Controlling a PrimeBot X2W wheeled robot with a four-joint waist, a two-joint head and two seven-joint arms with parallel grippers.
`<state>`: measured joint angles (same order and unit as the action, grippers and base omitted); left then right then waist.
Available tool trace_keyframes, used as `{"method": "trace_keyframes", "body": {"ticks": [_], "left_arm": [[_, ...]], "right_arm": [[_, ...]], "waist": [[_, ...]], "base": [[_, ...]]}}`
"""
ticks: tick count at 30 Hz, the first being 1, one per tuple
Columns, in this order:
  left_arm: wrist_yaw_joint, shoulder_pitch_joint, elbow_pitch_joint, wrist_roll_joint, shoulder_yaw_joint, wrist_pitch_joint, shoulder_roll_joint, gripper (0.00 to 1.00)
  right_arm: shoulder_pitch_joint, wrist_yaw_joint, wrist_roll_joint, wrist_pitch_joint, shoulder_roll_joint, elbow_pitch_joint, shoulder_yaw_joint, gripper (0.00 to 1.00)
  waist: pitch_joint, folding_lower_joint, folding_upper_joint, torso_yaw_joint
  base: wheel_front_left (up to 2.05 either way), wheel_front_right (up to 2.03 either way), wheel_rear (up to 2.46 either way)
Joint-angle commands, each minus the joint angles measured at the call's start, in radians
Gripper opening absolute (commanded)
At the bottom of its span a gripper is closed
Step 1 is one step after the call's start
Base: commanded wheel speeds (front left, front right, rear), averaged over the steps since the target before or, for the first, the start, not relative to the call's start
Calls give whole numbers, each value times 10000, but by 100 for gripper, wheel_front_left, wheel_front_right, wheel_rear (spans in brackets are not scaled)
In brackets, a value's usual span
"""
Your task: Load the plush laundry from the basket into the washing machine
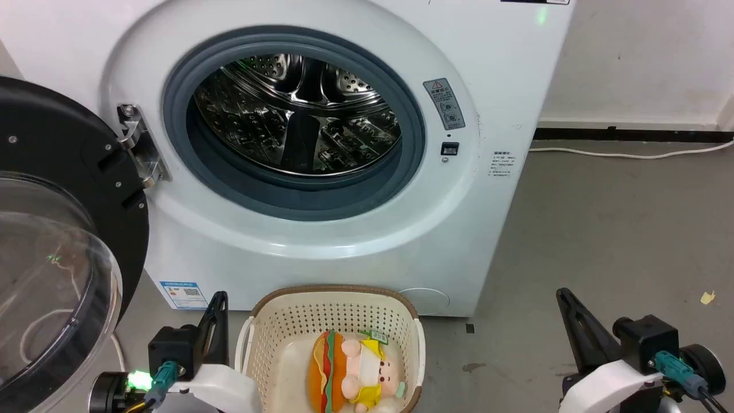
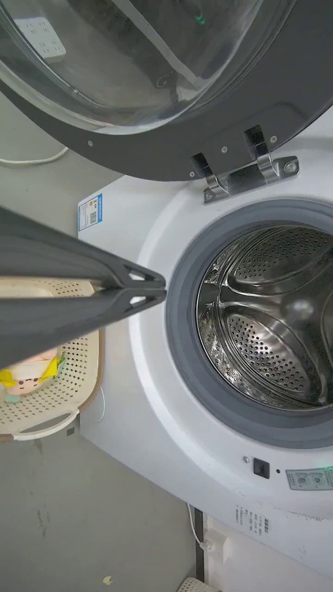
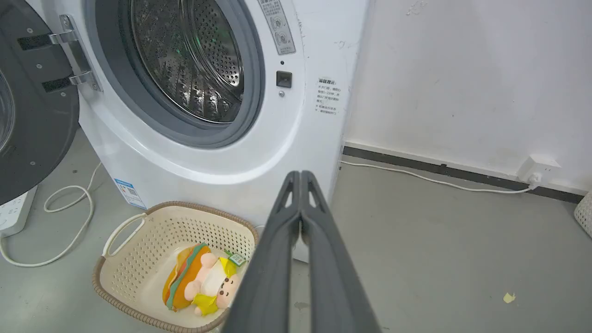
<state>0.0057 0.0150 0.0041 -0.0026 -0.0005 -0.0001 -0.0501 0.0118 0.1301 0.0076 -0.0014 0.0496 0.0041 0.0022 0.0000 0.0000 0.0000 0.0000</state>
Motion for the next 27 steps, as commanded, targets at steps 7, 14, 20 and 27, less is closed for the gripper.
{"method": "trace_keyframes", "body": {"ticks": [7, 14, 20, 27], "left_arm": [[-57, -150, -41, 26, 5, 1, -1, 0], [-57, -150, -41, 26, 5, 1, -1, 0], [-57, -150, -41, 26, 5, 1, -1, 0], [-57, -150, -41, 26, 5, 1, -1, 0]], "right_arm": [[-118, 6, -76, 14, 6, -41, -22, 0], [-118, 6, -76, 14, 6, -41, -22, 0], [-118, 6, -76, 14, 6, -41, -22, 0], [-118, 6, -76, 14, 6, -41, -22, 0]], "waist": [[0, 0, 0, 0], [0, 0, 0, 0], [0, 0, 0, 0], [0, 0, 0, 0]], "base": [[0, 0, 0], [0, 0, 0], [0, 0, 0], [0, 0, 0]]}}
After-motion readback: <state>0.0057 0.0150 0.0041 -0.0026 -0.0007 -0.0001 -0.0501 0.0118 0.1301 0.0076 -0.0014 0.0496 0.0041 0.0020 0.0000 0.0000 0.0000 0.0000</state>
